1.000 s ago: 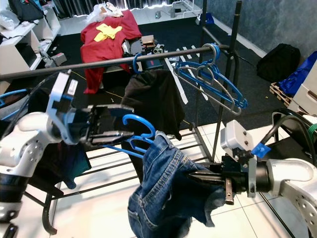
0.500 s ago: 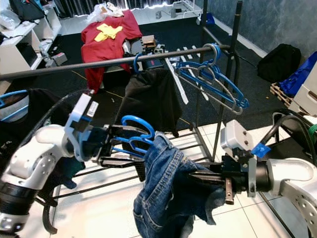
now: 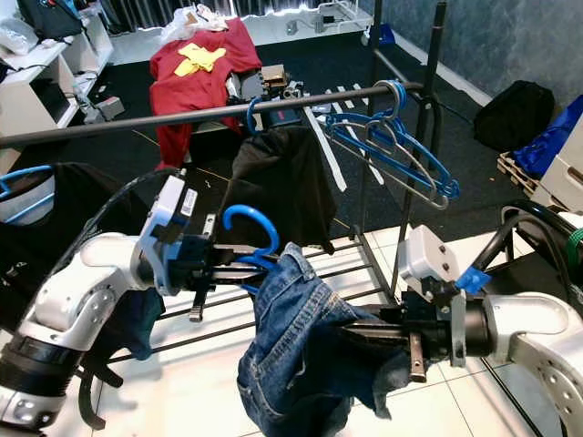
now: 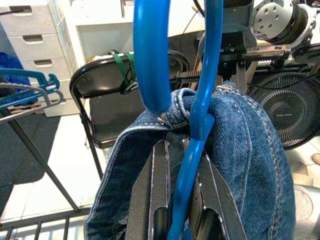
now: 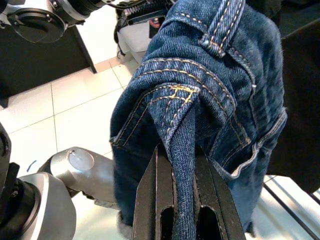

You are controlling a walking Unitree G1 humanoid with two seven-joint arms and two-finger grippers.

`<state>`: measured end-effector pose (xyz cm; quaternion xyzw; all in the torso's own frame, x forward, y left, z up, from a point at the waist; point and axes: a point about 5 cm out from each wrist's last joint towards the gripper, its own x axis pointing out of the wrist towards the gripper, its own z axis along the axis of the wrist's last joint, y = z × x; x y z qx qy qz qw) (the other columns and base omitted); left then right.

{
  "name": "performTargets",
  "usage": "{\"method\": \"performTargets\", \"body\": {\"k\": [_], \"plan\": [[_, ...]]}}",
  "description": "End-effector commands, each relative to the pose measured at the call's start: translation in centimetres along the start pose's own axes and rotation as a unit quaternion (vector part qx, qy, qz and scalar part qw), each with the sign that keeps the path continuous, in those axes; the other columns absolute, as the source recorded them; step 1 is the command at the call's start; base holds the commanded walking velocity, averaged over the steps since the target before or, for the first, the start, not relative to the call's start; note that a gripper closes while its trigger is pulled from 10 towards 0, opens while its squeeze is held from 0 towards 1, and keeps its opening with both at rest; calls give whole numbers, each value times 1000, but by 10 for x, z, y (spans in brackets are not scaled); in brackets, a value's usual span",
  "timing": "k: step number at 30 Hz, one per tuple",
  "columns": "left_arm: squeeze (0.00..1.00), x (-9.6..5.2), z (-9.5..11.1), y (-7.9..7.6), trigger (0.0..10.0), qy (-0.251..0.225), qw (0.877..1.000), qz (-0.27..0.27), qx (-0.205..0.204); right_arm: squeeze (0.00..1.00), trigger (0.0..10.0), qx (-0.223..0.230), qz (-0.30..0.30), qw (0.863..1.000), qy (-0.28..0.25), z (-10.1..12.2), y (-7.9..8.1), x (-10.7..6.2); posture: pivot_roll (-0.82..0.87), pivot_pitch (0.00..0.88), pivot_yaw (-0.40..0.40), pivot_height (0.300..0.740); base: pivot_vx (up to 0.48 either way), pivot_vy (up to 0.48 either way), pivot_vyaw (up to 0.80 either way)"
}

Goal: Hang hanger

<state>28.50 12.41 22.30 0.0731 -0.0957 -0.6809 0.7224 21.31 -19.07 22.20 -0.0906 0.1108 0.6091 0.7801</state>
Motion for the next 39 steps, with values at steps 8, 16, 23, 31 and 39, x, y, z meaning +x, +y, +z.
{"method": "performTargets", "body": {"k": [8,16,23,31,39], "plan": [[0,-19,-1,3,0,27,1000,10,-3,0,10000,-18,-7,1000,-17,8,-1,-4,-111,96,87,740,0,0,0],[0,-29,4,10,0,25,999,36,8,0,10000,-21,-44,998,-40,10,-10,-6,-109,94,88,740,0,0,0],[0,-32,15,16,0,-7,998,53,14,1000,10000,-21,-62,996,-58,10,-13,-6,-107,88,90,740,0,0,0],[0,-26,14,16,78,-32,998,60,6,1000,10000,-29,-100,992,-74,11,-19,-9,-108,87,91,740,0,0,0],[0,-18,17,19,549,-81,992,95,-1,878,10000,-45,-232,951,-200,30,-31,-34,-113,96,89,740,0,0,0]]}}
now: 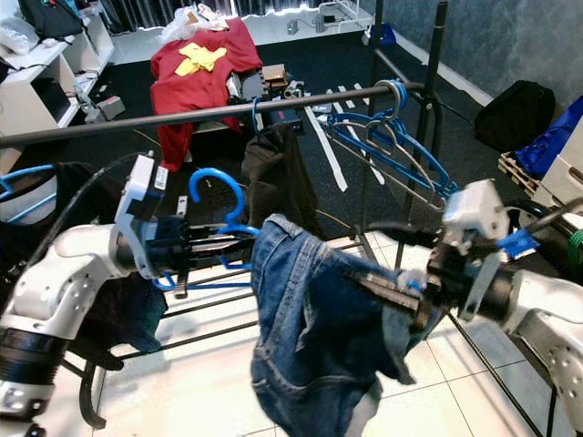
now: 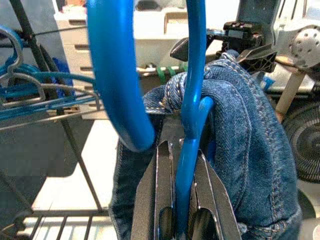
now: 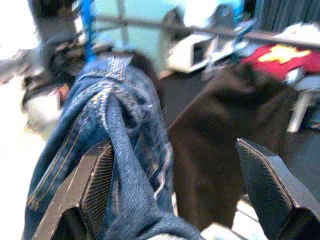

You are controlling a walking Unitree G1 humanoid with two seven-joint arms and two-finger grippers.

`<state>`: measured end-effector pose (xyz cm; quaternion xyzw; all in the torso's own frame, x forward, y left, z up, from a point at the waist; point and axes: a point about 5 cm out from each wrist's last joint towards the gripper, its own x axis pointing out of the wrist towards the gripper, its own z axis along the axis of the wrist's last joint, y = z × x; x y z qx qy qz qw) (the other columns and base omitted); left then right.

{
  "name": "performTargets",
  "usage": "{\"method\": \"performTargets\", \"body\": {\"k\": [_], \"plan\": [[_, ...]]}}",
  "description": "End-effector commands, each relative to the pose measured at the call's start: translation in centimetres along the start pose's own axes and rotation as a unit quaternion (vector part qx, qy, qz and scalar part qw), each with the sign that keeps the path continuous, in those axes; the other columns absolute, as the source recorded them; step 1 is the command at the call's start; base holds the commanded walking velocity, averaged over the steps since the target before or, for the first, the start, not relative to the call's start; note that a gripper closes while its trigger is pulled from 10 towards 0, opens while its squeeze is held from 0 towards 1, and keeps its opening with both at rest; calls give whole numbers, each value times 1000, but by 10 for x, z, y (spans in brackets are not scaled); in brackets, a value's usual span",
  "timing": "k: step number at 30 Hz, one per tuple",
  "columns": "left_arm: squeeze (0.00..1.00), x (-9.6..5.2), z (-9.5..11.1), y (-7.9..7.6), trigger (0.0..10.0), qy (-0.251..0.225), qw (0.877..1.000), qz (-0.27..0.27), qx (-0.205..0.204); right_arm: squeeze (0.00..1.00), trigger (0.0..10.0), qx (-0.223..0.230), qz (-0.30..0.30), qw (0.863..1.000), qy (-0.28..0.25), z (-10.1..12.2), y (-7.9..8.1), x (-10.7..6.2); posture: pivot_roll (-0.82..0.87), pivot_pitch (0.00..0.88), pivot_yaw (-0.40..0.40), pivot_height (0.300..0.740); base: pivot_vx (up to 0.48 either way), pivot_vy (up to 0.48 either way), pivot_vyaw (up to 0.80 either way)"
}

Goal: Hang hanger

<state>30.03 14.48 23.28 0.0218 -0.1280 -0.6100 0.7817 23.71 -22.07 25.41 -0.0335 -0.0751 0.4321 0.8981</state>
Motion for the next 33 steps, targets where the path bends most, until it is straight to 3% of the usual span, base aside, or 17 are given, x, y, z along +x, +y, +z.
{"method": "performTargets", "body": {"k": [1,2,10,22,33], "plan": [[0,5,13,1,588,-47,999,3,8,243,10000,10,-25,998,-55,9,-1,-4,-113,96,89,740,0,0,0],[0,7,15,3,627,-58,998,9,8,0,10000,26,-23,997,-70,7,3,-7,-120,99,92,740,0,0,0],[0,11,20,5,784,-76,997,14,10,0,10000,71,-8,995,-68,-6,16,-17,-132,103,92,740,0,0,0],[0,10,20,8,1137,-77,997,23,13,0,10000,76,-40,994,-68,-6,14,-27,-137,104,91,740,0,0,0],[0,-1,23,16,1647,-69,996,46,25,0,10000,89,-49,994,-49,-12,21,-38,-141,106,91,740,0,0,0]]}}
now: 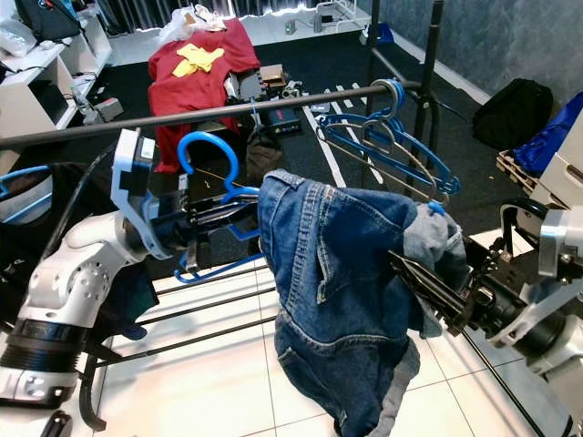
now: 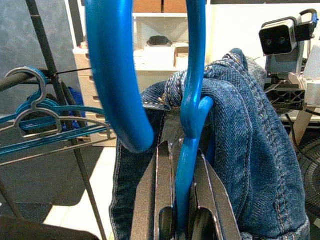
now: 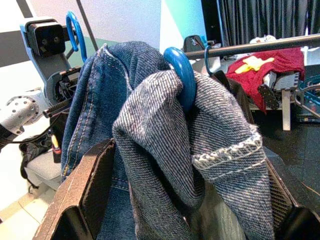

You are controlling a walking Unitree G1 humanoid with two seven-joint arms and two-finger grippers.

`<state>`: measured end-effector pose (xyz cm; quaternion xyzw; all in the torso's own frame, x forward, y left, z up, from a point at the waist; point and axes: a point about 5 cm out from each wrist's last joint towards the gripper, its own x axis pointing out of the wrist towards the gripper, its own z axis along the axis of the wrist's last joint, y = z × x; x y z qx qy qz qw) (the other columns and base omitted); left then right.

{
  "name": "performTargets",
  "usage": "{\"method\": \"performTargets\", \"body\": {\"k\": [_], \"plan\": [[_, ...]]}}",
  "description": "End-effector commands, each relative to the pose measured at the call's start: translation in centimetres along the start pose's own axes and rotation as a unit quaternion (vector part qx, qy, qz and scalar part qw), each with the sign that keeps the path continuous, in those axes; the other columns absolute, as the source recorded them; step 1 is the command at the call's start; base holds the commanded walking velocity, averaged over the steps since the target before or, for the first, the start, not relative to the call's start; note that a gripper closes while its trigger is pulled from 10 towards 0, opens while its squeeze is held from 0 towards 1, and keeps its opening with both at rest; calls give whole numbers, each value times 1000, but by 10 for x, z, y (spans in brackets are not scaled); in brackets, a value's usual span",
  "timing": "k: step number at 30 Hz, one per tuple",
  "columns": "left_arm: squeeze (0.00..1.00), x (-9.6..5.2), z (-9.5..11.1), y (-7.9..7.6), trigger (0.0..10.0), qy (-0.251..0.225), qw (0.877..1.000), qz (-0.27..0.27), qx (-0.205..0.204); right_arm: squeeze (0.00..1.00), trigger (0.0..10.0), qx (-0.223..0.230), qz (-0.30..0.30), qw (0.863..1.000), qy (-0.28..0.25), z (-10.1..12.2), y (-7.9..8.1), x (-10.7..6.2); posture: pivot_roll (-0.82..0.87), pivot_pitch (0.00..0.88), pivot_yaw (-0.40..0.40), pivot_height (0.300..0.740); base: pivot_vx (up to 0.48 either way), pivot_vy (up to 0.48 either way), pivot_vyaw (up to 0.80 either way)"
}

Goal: Hang hanger

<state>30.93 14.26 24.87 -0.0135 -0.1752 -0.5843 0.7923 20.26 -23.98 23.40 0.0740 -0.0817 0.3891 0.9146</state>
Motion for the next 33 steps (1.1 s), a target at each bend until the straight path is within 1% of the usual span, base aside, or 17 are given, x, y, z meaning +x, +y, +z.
{"method": "performTargets", "body": {"k": [1,2,3,4,5,12,15,16,17,18,20,24,25,28,29,32,33], "plan": [[0,-6,11,6,1647,-13,1000,12,21,0,10000,-2,5,1000,1,1,4,0,-141,106,91,740,0,0,0],[0,-7,11,7,1804,-12,1000,15,22,0,9216,-2,2,1000,0,2,3,0,-143,107,91,740,0,0,0],[0,-7,11,7,1922,-11,1000,17,23,0,1059,-3,-1,1000,-3,3,3,-1,-143,107,91,740,0,0,0],[0,-7,11,7,1922,-11,1000,17,23,0,1059,-3,-1,1000,-3,3,3,-1,-143,107,91,740,0,0,0],[0,-8,11,8,1961,-11,1000,18,23,0,0,-2,-2,1000,-6,3,3,-1,-144,108,92,740,0,0,0],[0,-9,11,9,2157,-12,999,20,23,0,0,-2,-7,1000,-8,3,2,-2,-145,109,93,740,0,0,0],[0,-14,10,11,2549,5,999,20,30,0,0,-7,-15,1000,-11,5,0,-4,-145,111,92,740,0,0,0],[0,-16,8,12,2706,26,999,16,38,0,0,-9,-19,1000,-12,6,-1,-4,-144,111,90,740,0,0,0],[0,-16,8,12,2706,26,999,16,38,0,0,-9,-19,1000,-12,6,-1,-4,-144,111,90,740,0,0,0],[0,-21,0,11,2941,73,996,5,53,0,0,-12,-23,1000,-12,7,-3,-4,-144,111,88,740,0,0,0],[0,-23,-3,10,2941,88,994,1,58,0,0,-13,-24,1000,-11,7,-3,-5,-144,111,88,740,0,0,0],[0,-43,-7,17,3373,186,977,-20,101,0,0,-16,-24,1000,1,9,-3,-8,-147,116,83,740,0,0,0],[0,-43,-7,17,3373,186,977,-20,101,0,0,-16,-24,1000,1,9,-3,-8,-147,116,83,740,0,0,0],[0,-45,-7,20,3176,232,963,-32,136,0,0,-12,-16,1000,10,5,-2,-6,-143,113,82,740,0,0,0],[0,-45,-7,20,3176,232,963,-32,136,0,0,-12,-16,1000,10,5,-2,-6,-143,113,82,740,0,0,0],[0,-40,-12,19,2549,285,939,-55,184,0,0,-5,-5,1000,22,0,1,-4,-144,111,81,740,0,0,0],[0,-40,-12,19,2549,285,939,-55,184,0,0,-5,-5,1000,22,0,1,-4,-144,111,81,740,0,0,0]]}}
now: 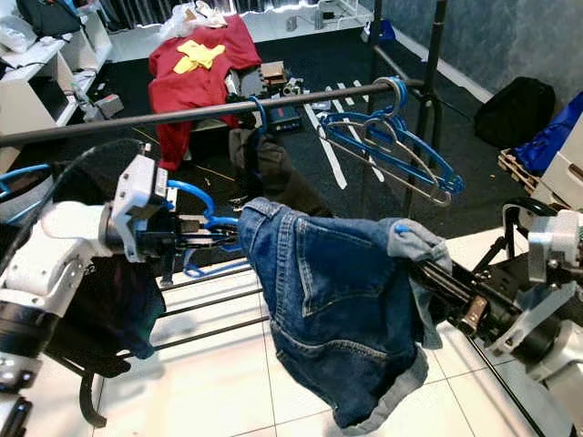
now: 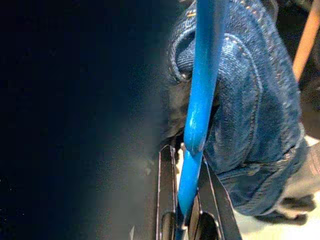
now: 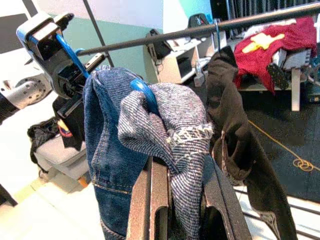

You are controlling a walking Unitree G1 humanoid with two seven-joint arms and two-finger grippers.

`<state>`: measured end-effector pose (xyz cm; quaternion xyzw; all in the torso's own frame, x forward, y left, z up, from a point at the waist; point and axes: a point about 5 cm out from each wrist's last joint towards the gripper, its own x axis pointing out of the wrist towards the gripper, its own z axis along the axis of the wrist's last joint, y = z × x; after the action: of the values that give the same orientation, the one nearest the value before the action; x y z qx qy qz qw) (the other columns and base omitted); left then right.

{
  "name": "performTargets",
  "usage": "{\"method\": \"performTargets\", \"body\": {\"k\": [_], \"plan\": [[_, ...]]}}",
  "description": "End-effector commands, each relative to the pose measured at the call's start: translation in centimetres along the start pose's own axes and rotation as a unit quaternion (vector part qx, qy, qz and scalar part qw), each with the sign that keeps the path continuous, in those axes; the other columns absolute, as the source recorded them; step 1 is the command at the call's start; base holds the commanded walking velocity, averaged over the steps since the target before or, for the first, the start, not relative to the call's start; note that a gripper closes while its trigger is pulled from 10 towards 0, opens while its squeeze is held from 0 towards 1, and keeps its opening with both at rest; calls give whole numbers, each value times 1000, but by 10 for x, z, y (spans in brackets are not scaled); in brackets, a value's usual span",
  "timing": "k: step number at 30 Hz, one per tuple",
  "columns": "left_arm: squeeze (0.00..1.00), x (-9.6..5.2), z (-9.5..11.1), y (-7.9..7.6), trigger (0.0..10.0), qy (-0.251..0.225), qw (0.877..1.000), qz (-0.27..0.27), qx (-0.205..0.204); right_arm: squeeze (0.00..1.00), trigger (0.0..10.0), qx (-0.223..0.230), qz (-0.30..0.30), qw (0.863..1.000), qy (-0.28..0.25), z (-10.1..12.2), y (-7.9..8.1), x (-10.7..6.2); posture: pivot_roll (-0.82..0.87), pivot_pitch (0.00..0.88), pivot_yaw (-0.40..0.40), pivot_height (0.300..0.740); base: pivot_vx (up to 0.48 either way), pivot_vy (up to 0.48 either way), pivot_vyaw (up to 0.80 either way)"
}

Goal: Hang hanger

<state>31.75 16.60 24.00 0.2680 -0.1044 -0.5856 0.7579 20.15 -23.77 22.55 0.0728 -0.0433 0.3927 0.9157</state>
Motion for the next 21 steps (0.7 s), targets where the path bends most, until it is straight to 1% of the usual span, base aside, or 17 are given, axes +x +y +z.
{"method": "performTargets", "body": {"k": [1,2,3,4,5,6,7,9,12,13,14,15,17,18,19,20,21], "plan": [[0,-13,-15,-1,2549,74,997,1,-2,0,0,-19,-6,1000,-14,9,-1,-3,-144,111,81,740,0,0,0],[0,-9,-16,-2,2549,89,996,-11,15,0,0,-18,-3,1000,-10,7,0,-3,-144,111,81,740,0,0,0],[0,-9,-16,-2,2549,89,996,-11,15,0,0,-18,-3,1000,-10,7,0,-3,-144,111,81,740,0,0,0],[0,-4,-16,-4,2588,101,994,-22,31,0,0,-17,-2,1000,-7,6,1,-2,-145,112,80,740,0,0,0],[0,-4,-16,-4,2588,101,994,-22,31,0,0,-17,-2,1000,-7,6,1,-2,-145,112,80,740,0,0,0],[0,0,-17,-4,2706,123,990,-35,54,0,0,-16,0,1000,0,4,1,-1,-146,113,82,740,0,0,0],[0,0,-17,-4,2706,123,990,-35,54,0,0,-16,0,1000,0,4,1,-1,-146,113,82,740,0,0,0],[0,7,-18,-3,2627,162,980,-56,101,0,0,-13,0,1000,22,-2,2,1,-147,113,84,740,0,0,0],[0,10,-17,-2,2627,169,977,-61,114,0,0,-13,0,999,34,-5,1,2,-146,113,82,740,0,0,0],[0,15,-15,-2,2588,171,974,-70,131,0,0,-14,0,998,59,-12,2,3,-145,113,83,740,0,0,0],[0,15,-15,-2,2588,171,974,-70,131,0,0,-14,0,998,59,-12,2,3,-145,113,83,740,0,0,0],[0,20,-11,-2,2706,172,970,-82,153,0,0,-20,2,996,90,-19,2,5,-144,112,81,740,0,0,0],[0,20,-11,-2,2706,172,970,-82,153,0,0,-20,2,996,90,-19,2,5,-144,112,81,740,0,0,0],[0,25,-9,-3,2745,176,964,-98,173,0,0,-32,5,992,122,-25,2,7,-144,112,81,740,0,0,0],[0,25,-9,-3,2745,176,964,-98,173,0,0,-32,5,992,122,-25,2,7,-144,112,81,740,0,0,0],[0,28,-8,-3,2745,179,960,-109,187,0,0,-41,8,989,142,-29,2,7,-144,112,81,740,0,0,0],[0,32,-10,-5,3294,189,952,-136,201,0,0,-61,10,986,158,-28,1,10,-141,110,82,740,0,0,0]]}}
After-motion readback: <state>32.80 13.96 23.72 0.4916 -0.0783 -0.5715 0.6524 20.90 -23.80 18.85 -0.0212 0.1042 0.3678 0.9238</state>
